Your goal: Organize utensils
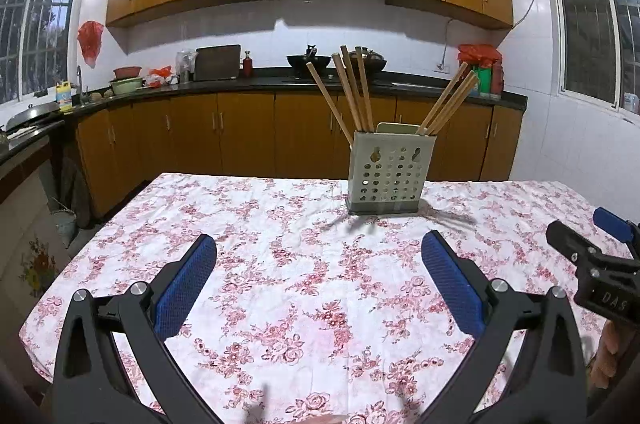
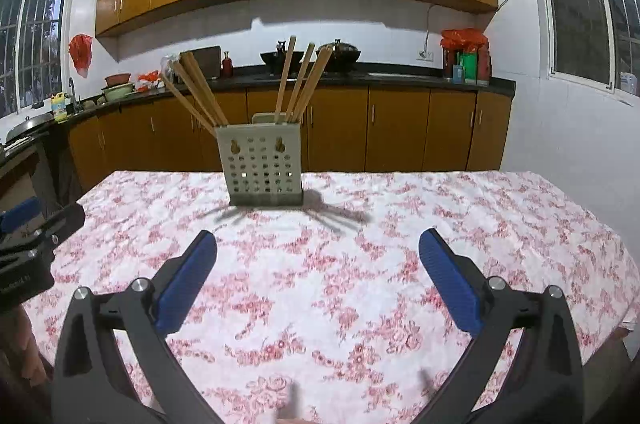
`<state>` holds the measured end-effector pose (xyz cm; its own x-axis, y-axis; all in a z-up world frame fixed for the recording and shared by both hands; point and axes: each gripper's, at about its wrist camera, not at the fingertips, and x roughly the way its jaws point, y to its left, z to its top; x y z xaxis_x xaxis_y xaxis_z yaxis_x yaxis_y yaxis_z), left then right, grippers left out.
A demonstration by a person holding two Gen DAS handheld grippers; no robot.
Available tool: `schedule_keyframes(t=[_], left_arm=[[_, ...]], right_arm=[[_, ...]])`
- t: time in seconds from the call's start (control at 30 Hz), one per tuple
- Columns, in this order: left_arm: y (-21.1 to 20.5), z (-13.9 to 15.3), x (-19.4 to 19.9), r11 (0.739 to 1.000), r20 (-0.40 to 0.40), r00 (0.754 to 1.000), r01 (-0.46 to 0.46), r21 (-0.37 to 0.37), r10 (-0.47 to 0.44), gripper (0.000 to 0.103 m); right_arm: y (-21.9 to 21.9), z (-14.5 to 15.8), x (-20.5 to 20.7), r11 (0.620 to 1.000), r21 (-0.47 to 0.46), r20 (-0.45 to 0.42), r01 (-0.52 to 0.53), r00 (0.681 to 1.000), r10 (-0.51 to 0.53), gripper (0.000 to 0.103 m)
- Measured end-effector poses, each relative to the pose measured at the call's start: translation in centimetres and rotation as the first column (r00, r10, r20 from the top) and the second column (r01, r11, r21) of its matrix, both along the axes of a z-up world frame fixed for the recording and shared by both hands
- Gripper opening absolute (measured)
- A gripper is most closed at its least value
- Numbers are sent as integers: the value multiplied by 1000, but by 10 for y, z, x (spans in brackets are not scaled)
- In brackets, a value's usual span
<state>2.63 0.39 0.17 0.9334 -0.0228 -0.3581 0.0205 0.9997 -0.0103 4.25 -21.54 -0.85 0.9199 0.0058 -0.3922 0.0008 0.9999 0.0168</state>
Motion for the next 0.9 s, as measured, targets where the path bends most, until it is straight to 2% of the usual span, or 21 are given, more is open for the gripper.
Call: schedule_keyframes(t=[0.47,0.9], left_arm=[[-4,-12,-9,1000,-25,1000,-11,19,11,101],[-5,-12,-10,1000,-28,1000,-7,16,8,101]], right_arm=[[-1,-10,-8,1000,-15,-20,24,1000,-24,99],[-2,-12,-9,1000,-16,-24,26,999,-26,99]])
